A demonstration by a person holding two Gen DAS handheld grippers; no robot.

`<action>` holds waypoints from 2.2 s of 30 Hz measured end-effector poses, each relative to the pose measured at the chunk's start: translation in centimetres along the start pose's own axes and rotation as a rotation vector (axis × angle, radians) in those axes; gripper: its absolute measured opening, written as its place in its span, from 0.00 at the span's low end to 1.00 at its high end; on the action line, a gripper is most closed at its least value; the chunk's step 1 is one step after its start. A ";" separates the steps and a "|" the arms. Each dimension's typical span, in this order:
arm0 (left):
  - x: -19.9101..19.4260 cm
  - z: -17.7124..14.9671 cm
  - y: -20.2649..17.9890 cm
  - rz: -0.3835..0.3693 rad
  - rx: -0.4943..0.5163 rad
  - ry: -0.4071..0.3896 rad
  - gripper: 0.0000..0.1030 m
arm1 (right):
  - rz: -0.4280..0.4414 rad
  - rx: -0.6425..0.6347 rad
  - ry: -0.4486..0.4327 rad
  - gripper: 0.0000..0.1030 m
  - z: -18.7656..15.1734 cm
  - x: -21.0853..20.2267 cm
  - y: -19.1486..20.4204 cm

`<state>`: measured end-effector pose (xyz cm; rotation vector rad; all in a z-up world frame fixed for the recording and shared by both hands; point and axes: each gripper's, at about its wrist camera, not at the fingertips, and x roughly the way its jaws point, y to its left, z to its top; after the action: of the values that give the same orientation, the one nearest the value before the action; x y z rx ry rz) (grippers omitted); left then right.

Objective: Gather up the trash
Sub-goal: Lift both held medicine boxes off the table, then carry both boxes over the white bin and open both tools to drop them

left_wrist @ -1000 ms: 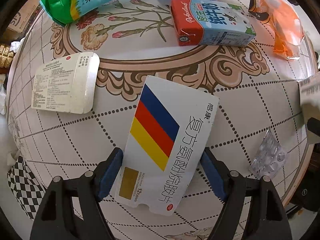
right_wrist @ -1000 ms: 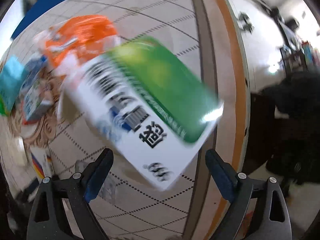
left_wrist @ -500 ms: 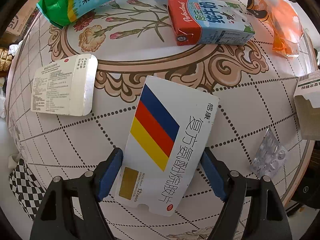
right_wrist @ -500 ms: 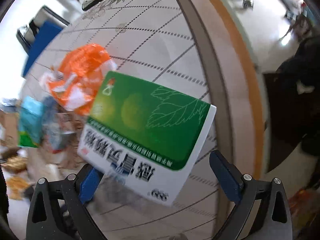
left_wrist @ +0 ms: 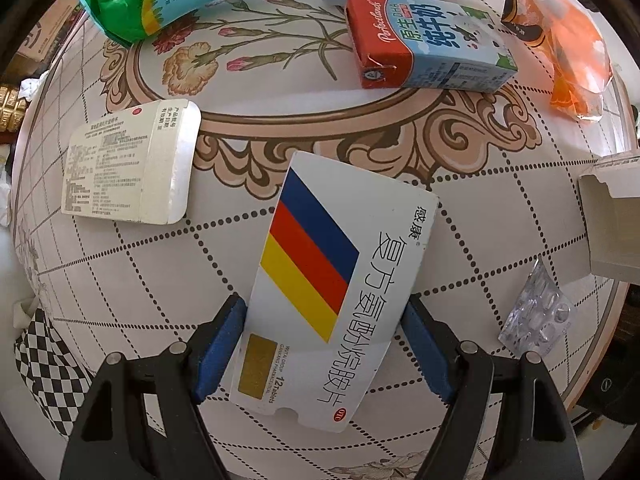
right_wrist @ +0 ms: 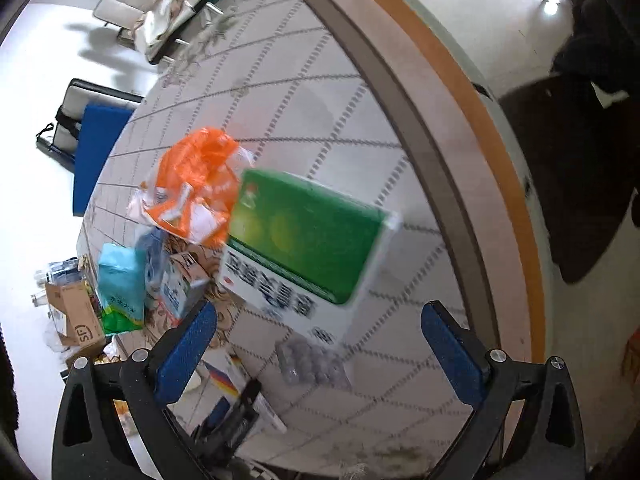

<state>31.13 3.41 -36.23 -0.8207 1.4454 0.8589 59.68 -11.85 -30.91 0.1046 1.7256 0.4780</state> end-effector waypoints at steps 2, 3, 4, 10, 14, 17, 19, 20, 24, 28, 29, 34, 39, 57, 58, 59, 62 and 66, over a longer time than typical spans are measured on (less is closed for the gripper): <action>0.0 0.0 0.0 0.001 -0.008 0.001 0.76 | -0.024 0.037 -0.018 1.00 0.5 0.5 -0.1; -0.1 -0.1 0.0 0.002 -0.011 -0.003 0.76 | -0.032 0.050 -0.026 1.00 0.7 0.5 -0.3; -0.1 0.0 0.1 0.007 -0.013 -0.009 0.76 | -0.042 0.070 -0.042 1.00 1.2 0.7 0.0; 0.0 0.2 0.5 0.008 -0.028 -0.014 0.76 | -0.114 0.081 -0.086 1.00 2.6 2.3 3.2; -0.1 0.0 0.6 0.013 -0.028 -0.023 0.76 | -0.163 0.071 -0.058 1.00 3.2 2.7 4.8; -0.1 0.0 0.5 0.012 -0.032 -0.027 0.76 | -0.162 0.079 -0.045 1.00 3.1 2.6 5.1; -0.1 0.0 0.6 0.006 -0.036 -0.028 0.76 | -0.194 0.057 -0.063 1.00 3.1 3.1 5.7; -0.1 -0.1 0.6 0.005 -0.036 -0.028 0.76 | -0.210 0.054 -0.055 1.00 3.1 3.6 5.6; -0.1 -0.1 0.8 0.011 -0.033 -0.030 0.75 | -0.201 0.107 -0.010 0.97 2.8 5.0 4.0; -0.7 -0.3 1.0 0.007 -0.026 -0.051 0.75 | -0.168 0.084 -0.039 0.93 1.6 4.4 3.0; -0.9 -0.4 1.0 0.007 -0.024 -0.057 0.75 | -0.153 0.072 -0.043 0.92 1.3 4.2 2.8; -2.5 -0.9 1.2 -0.003 -0.012 -0.097 0.75 | -0.144 -0.067 -0.064 0.90 -0.7 3.2 2.6; -5.2 -2.1 2.2 -0.017 -0.014 -0.154 0.75 | -0.167 -0.268 -0.093 0.90 -4.6 1.4 2.5; -12.4 -19.6 12.0 -0.190 -0.047 -0.323 0.75 | -0.103 -0.572 -0.129 0.90 -28.9 -3.5 -1.0; -12.0 -21.4 13.2 -0.203 -0.055 -0.315 0.75 | -0.106 -0.570 -0.114 0.90 -31.4 -3.0 -2.1; -11.6 -22.7 14.1 -0.206 -0.064 -0.294 0.75 | -0.110 -0.565 -0.097 0.90 -33.3 -2.2 -3.0; -8.4 -27.8 17.7 -0.236 -0.119 -0.215 0.75 | -0.112 -0.547 -0.021 0.90 -38.8 1.0 -6.1; -1.6 -32.8 21.4 -0.279 -0.235 -0.072 0.75 | -0.145 -0.552 0.099 0.90 -44.6 8.1 -10.2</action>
<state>-3.23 -15.14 -33.02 -1.1271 1.1467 0.8429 17.15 -29.89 -36.14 -0.4429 1.6239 0.8423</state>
